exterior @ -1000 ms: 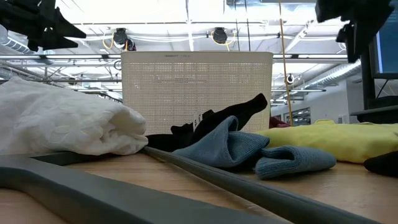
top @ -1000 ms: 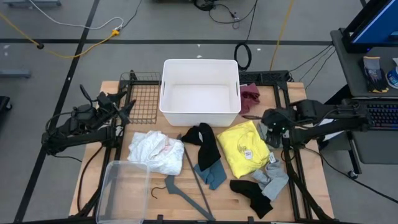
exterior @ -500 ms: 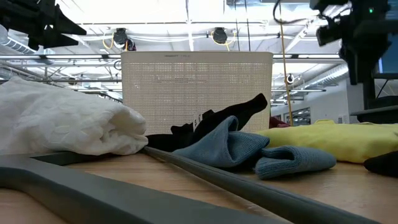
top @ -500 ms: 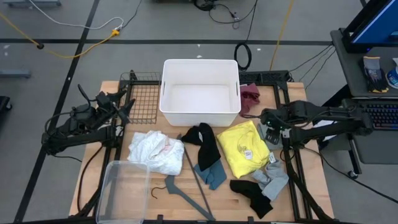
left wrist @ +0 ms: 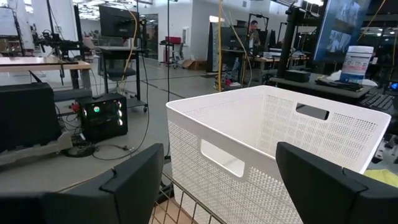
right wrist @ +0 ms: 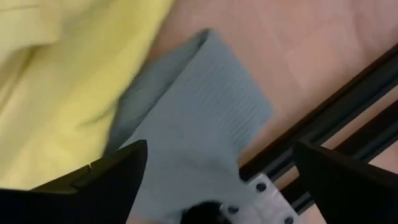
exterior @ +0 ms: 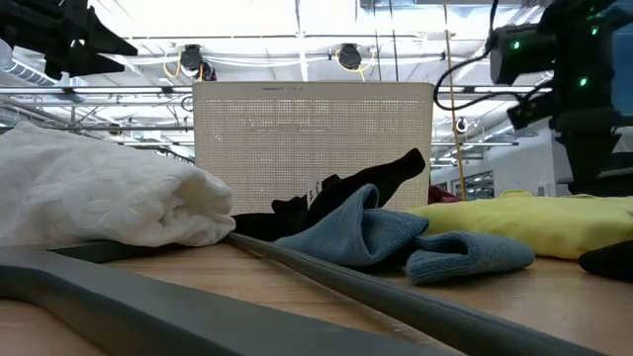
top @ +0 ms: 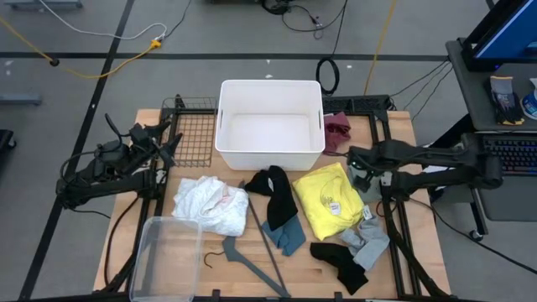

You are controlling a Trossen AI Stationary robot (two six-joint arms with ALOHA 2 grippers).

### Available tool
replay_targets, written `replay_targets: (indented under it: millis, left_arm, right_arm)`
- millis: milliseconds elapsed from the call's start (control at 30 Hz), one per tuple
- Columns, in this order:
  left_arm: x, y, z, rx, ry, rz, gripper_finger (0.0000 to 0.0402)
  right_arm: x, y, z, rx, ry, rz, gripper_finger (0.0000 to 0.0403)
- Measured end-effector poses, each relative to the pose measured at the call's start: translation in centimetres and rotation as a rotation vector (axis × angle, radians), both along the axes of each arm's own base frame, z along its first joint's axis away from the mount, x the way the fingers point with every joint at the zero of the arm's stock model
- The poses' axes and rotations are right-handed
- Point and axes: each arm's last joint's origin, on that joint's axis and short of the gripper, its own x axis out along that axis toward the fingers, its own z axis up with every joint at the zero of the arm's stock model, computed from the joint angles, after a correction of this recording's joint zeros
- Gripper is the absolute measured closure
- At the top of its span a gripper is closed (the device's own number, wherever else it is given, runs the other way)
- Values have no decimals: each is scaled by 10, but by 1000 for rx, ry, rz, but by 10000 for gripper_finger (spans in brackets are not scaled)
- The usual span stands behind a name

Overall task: Pick & Place Cloths
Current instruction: Put the gray sock into the transparent bin

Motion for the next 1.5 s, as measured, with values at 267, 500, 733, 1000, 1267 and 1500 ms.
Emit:
replay_targets:
  millis: [267, 500, 733, 1000, 1267, 1500]
  left_arm:
    - [0, 0, 0, 1, 1, 0, 89]
    - [0, 0, 0, 0, 0, 0, 89]
    - [0, 0, 0, -1, -1, 0, 89]
    - [0, 0, 0, -1, -1, -1, 89]
    - [0, 0, 0, -43, -43, -2, 89]
    - [0, 0, 0, -68, -68, -4, 89]
  right_arm:
    - [6, -15, -11, -67, 41, -107, 6]
    - [11, -21, -21, -11, 60, -282, 6]
    - [19, -25, -34, -6, 104, -398, 7]
    - [32, -29, -50, 28, 105, -510, 7]
    - [34, -30, -55, 25, 131, -532, 7]
    - [31, -29, -51, -31, 122, -516, 7]
